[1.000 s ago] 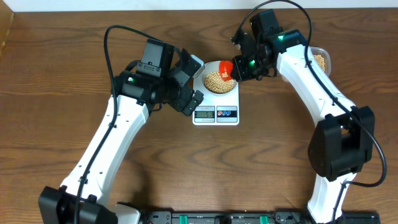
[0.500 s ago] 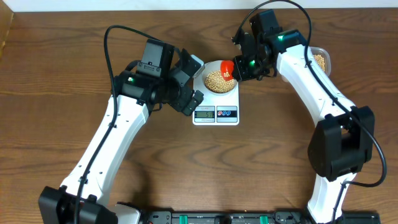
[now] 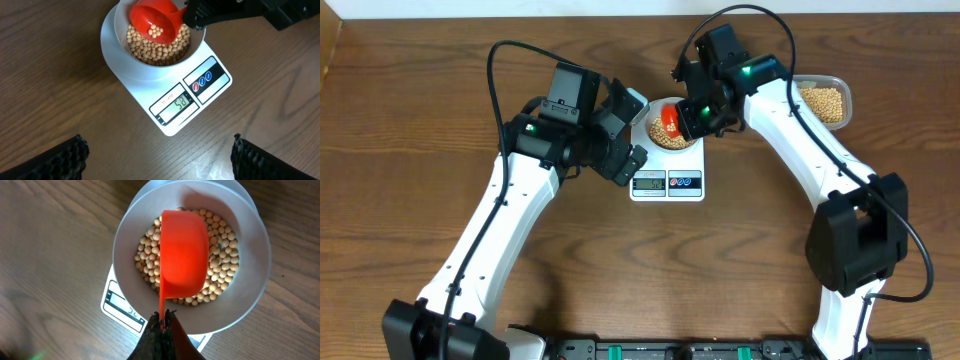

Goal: Scoop item into bowl and weigh 50g on scale
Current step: 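Tilt the red scoop further with the right gripper to drop last beans, then carry the red scoop with the right gripper back to the tub, then lower the red scoop into the soybean tub with the right gripper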

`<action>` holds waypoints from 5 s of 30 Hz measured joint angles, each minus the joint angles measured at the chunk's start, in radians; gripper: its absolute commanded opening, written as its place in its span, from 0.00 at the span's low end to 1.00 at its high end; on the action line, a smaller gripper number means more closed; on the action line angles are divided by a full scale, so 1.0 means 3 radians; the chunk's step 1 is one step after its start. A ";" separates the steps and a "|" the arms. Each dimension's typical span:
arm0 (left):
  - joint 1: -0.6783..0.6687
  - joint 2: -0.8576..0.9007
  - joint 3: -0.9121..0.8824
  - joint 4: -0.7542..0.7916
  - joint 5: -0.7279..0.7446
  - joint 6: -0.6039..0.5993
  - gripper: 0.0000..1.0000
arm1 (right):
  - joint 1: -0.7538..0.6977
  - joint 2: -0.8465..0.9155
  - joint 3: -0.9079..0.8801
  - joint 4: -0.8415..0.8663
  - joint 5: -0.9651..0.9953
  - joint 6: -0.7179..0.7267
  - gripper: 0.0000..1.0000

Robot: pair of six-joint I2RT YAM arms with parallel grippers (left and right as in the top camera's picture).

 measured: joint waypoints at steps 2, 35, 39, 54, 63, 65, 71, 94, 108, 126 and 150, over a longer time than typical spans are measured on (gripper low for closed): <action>0.0000 0.0000 0.0000 0.0000 0.0000 0.0000 0.93 | 0.0015 0.0001 0.0000 -0.0006 0.0022 0.0000 0.01; 0.0000 0.0000 0.0000 0.0000 0.0000 0.0000 0.93 | -0.0041 0.0106 0.0000 -0.0043 -0.0408 -0.0041 0.01; 0.0000 0.0000 0.0000 0.0000 0.0000 0.0000 0.93 | -0.0113 0.0107 0.0000 -0.0042 -0.0526 -0.0039 0.01; 0.0000 0.0000 0.0000 0.0000 0.0000 0.0000 0.93 | -0.0320 0.0109 0.0000 -0.0032 -0.0848 -0.0036 0.01; 0.0000 0.0000 0.0000 0.0000 0.0000 0.0000 0.93 | -0.0320 0.0111 0.0000 -0.0038 -0.0891 -0.0037 0.01; 0.0000 0.0000 0.0000 0.0000 0.0000 0.0000 0.93 | -0.0320 0.0111 0.0003 -0.0043 -0.0893 -0.0037 0.01; 0.0000 0.0000 0.0000 0.0000 0.0000 0.0000 0.93 | -0.0322 0.0111 0.0031 -0.0057 -0.0893 -0.0036 0.01; 0.0000 0.0000 0.0000 0.0000 0.0000 0.0000 0.93 | -0.0500 0.0111 0.0843 -0.0595 -0.1005 -0.0024 0.01; 0.0000 0.0000 0.0000 0.0000 0.0000 0.0000 0.93 | -0.1298 0.0111 0.1011 -0.0665 -0.1545 0.0088 0.01; 0.0000 0.0000 0.0000 0.0000 0.0000 0.0000 0.93 | -0.2150 0.0111 0.1011 -0.1509 -0.0814 -0.0113 0.01; 0.0000 0.0000 0.0000 0.0000 0.0000 0.0000 0.93 | -0.1263 0.0111 0.1012 -0.1371 0.1691 0.0268 0.01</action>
